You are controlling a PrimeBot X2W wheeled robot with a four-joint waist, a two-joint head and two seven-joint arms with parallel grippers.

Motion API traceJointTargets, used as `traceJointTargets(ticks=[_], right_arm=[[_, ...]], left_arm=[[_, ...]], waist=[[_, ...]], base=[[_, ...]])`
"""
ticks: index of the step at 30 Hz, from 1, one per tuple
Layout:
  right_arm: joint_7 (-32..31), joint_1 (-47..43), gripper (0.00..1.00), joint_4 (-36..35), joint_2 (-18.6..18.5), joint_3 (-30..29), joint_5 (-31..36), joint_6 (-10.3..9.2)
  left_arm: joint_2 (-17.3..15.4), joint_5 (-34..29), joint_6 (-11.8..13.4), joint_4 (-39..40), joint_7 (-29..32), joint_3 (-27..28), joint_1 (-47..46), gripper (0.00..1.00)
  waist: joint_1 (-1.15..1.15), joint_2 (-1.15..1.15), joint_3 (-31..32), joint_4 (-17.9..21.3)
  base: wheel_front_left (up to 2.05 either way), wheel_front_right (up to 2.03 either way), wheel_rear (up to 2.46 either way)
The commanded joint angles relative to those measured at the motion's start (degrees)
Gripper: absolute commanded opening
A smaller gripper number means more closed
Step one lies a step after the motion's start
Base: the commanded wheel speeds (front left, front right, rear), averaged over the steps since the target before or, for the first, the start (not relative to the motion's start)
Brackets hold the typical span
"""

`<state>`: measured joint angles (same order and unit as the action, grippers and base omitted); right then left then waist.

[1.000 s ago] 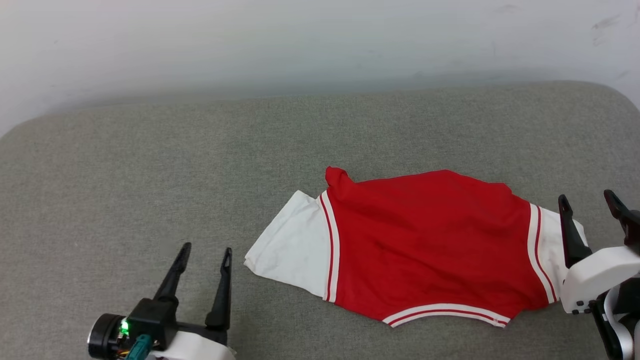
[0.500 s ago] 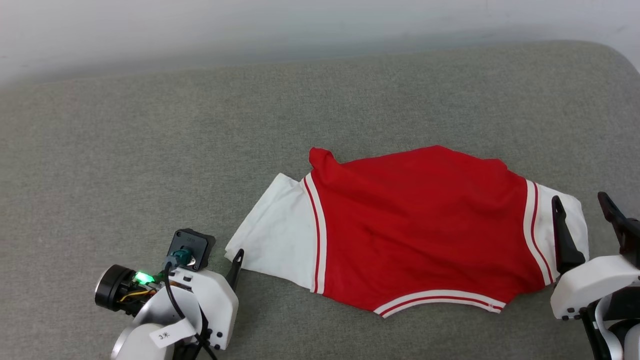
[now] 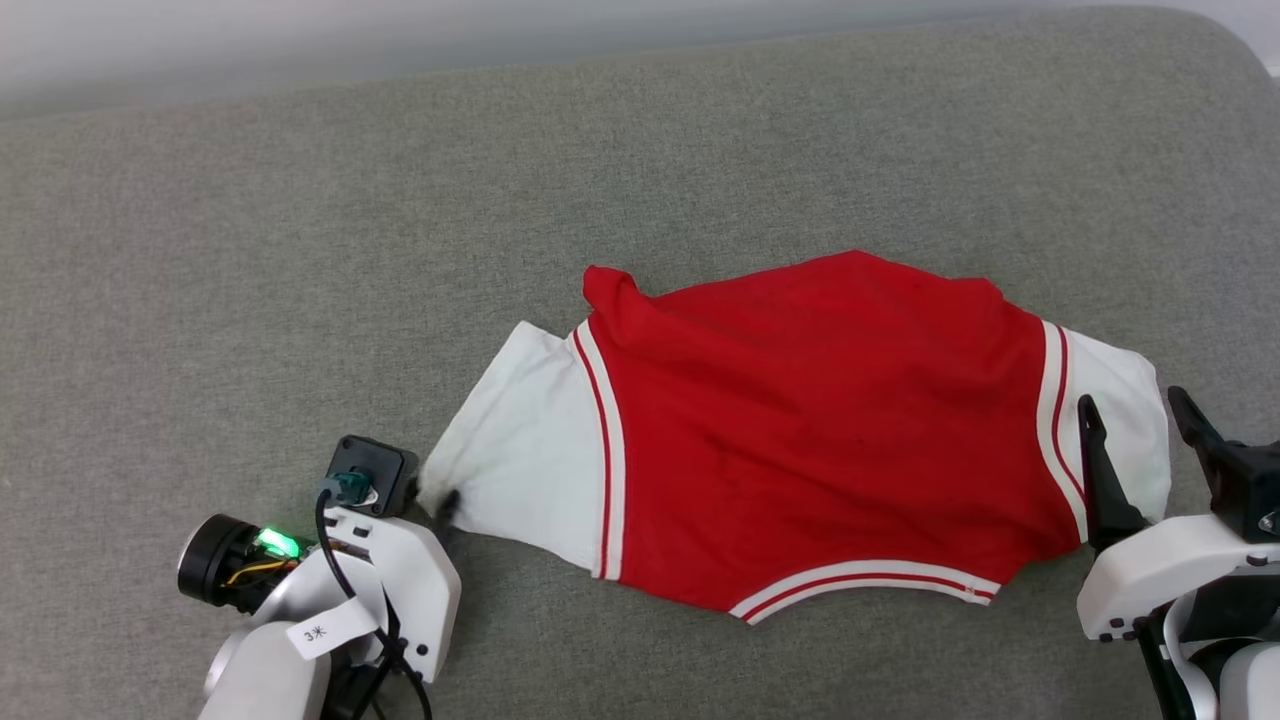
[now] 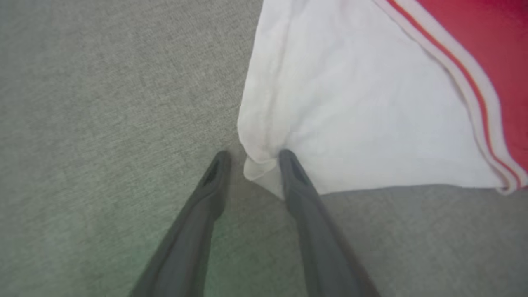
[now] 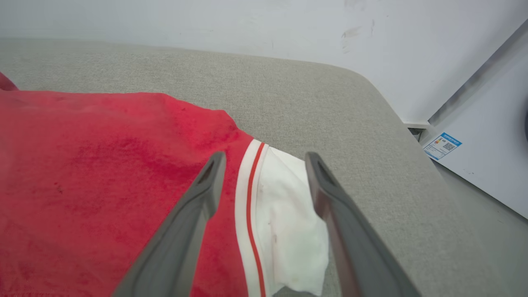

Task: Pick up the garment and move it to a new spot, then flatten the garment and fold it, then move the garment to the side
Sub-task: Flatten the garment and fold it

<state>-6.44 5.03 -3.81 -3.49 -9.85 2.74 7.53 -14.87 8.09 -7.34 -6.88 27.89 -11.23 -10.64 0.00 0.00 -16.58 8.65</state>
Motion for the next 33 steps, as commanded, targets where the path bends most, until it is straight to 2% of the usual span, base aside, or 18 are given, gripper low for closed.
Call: traceJointTargets(ticks=[1,9,17,26,33], right_arm=[[0.3,0.9,1.0,0.2,0.3,0.0,0.4,-0.08],[-1.2,-0.2,1.0,2.6,-0.6,1.0,1.1,-0.08],[-6.4,-3.0,1.0,4.5,-2.5,3.7,-0.7,-0.08],[-20.4,-6.3,1.0,3.9,-5.8,1.9,-3.3,-0.08],[-32.3,-5.4,1.0,3.5,-13.2,2.3,-6.8,-0.08]], left_arm=[[-0.2,0.1,0.1,-2.2,0.8,-0.1,1.5,0.0],[1.2,3.2,3.6,0.6,-7.6,4.6,1.5,0.0],[-0.2,6.7,5.4,4.6,-9.7,9.7,6.3,0.0],[0.4,10.0,5.5,12.8,-7.8,10.7,14.1,0.0],[-0.1,11.6,4.6,18.1,-4.9,9.6,16.3,0.0]], waist=[[0.0,0.0,0.0,-0.2],[0.0,0.0,3.1,-2.5],[0.0,0.0,6.6,-5.1],[0.0,0.0,8.1,-7.8],[0.0,0.0,7.0,-9.2]], base=[[0.0,0.0,0.0],[0.0,0.0,0.0],[0.0,0.0,0.0],[0.0,0.0,0.0],[0.0,0.0,0.0]])
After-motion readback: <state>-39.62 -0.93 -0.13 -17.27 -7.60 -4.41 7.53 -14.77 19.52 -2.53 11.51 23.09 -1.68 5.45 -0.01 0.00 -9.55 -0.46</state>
